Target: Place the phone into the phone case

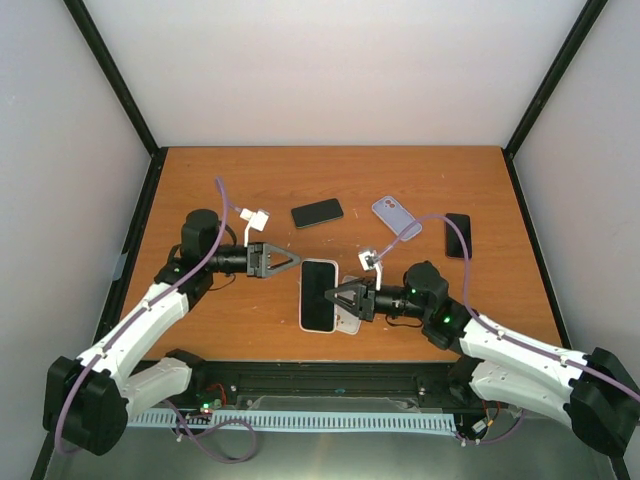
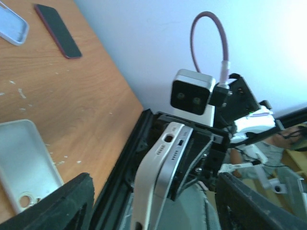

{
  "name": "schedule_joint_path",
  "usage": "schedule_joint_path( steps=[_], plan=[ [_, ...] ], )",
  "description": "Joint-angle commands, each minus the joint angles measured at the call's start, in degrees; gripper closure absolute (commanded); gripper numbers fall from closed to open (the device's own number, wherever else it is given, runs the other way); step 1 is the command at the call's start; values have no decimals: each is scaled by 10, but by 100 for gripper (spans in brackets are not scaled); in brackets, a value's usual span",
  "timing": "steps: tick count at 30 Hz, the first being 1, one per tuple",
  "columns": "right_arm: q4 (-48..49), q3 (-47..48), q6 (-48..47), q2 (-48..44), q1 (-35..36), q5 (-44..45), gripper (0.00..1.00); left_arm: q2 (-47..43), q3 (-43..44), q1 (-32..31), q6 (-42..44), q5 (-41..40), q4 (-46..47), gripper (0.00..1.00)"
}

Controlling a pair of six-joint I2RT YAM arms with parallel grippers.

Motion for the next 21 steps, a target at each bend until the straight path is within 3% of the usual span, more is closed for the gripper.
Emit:
schedule_joint_path(
  steps=[1,4,10,12,19,21],
  plan=[
    [37,33,-6,2,-1,-26,94,-3,-15,2,-39,64,91,34],
    [54,40,-4,19,-2,-35,94,4,-26,2,-40,65,96,40],
    [81,45,5,37,-1,-44,94,8,-38,2,-34,66,102,37],
    [85,47,7,44,-1,-48,94,6,-45,2,-48,71,122,41],
    [77,57,10,61,-1,-37,90,4,-41,2,-40,80,127,91],
    [58,61,11,60,-1,-21,86,6,-33,2,-19,73,96,99]
  ],
)
